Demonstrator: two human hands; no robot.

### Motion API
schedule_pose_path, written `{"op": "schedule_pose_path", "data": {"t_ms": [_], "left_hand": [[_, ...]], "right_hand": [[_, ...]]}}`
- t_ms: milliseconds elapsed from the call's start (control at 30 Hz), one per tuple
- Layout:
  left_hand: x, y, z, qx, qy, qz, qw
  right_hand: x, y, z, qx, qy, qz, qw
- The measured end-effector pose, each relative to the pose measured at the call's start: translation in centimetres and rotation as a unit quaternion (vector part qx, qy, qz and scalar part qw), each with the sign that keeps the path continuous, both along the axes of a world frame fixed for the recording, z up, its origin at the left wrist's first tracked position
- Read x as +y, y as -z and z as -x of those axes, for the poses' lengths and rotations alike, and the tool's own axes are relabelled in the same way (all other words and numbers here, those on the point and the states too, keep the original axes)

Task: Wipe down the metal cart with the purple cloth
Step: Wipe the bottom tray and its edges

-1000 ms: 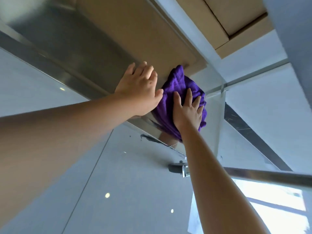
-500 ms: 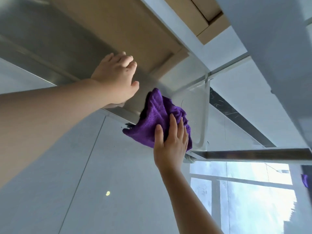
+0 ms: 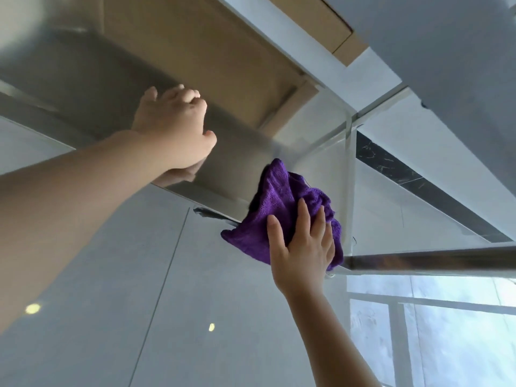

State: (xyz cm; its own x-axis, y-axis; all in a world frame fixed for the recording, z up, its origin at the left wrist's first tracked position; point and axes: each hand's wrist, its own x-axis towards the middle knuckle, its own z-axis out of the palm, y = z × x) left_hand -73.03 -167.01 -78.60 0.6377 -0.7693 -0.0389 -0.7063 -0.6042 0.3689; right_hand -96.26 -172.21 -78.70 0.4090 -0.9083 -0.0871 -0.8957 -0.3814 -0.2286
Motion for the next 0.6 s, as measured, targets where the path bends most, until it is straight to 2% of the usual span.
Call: {"op": "schedule_pose_path", "data": {"t_ms": [67, 200, 400, 600], "left_hand": [[-1.2, -1.2, 1.4, 0.008, -0.018, -0.037, 0.999], [-4.5, -0.9, 6.2, 0.028, 0.074, -0.03, 0.996], [-5.1, 1.3, 8.6, -0.012, 0.046, -0.003, 0.999], [-5.0, 1.1, 8.8, -0.009, 0.041, -0.002, 0.999]], "right_hand": [[-0.2, -0.6, -0.4, 0.034, -0.008, -0.023, 0.999], [-0.8, -1.3, -0.8, 0.055, 0.008, -0.065, 0.996], [-2.8, -0.6, -1.9, 0.044, 0.021, -0.05, 0.998], [-9.2, -0.4, -5.3, 0.04, -0.027, -0.022, 0.999]]}}
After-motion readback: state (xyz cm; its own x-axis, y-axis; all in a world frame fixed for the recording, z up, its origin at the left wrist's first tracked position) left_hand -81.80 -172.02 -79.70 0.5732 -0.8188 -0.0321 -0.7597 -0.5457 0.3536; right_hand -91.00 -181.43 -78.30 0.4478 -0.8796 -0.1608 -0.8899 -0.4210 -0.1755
